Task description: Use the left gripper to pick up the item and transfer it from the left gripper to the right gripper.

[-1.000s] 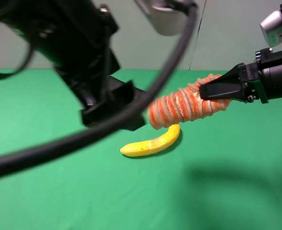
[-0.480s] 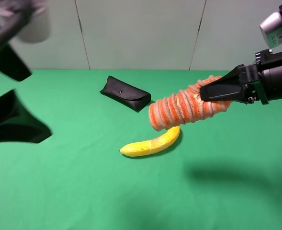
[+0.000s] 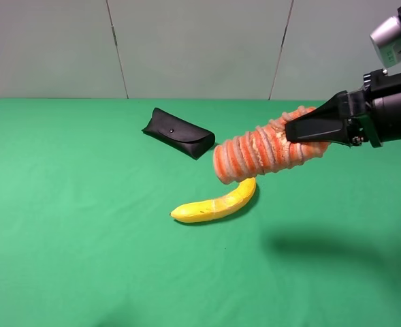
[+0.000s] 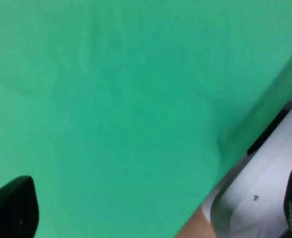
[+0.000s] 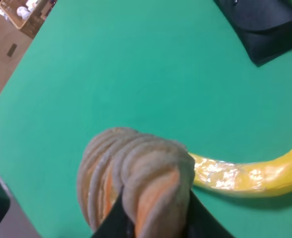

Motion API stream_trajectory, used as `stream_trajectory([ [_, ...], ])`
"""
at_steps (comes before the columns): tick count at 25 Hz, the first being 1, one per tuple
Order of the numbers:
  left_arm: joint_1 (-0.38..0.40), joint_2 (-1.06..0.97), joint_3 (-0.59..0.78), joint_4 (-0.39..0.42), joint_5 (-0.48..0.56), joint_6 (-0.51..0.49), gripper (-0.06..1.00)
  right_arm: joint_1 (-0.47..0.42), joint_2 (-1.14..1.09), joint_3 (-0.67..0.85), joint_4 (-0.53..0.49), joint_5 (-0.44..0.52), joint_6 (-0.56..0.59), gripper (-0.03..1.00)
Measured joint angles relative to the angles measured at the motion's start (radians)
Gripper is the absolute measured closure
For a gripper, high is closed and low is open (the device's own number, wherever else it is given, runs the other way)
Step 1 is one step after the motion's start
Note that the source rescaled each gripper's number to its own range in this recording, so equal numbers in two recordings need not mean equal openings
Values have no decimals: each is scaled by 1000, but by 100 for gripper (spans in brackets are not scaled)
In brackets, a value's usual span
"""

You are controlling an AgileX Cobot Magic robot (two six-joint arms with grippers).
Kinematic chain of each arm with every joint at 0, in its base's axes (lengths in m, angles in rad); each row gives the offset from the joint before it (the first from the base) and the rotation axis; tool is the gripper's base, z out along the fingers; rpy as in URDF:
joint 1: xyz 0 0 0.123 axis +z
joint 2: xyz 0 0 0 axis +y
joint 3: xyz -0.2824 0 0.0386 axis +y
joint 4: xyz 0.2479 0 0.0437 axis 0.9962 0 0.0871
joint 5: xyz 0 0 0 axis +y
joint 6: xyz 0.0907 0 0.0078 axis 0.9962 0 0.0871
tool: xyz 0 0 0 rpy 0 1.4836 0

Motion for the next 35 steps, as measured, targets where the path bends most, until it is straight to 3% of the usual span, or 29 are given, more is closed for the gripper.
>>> stream_trajectory([
  [5, 2, -224, 133, -13, -5, -85, -6, 0, 0, 0, -1, -38, 0, 96],
  [16, 2, -596, 273, -84, -9, -98, -6, 0, 0, 0, -1, -71, 49, 96],
  [22, 2, -644, 303, -83, -57, -98, -6, 0, 0, 0, -1, -72, 65, 96],
  [35, 25, -644, 303, -80, -60, -99, -6, 0, 0, 0, -2, -103, 98, 96],
])
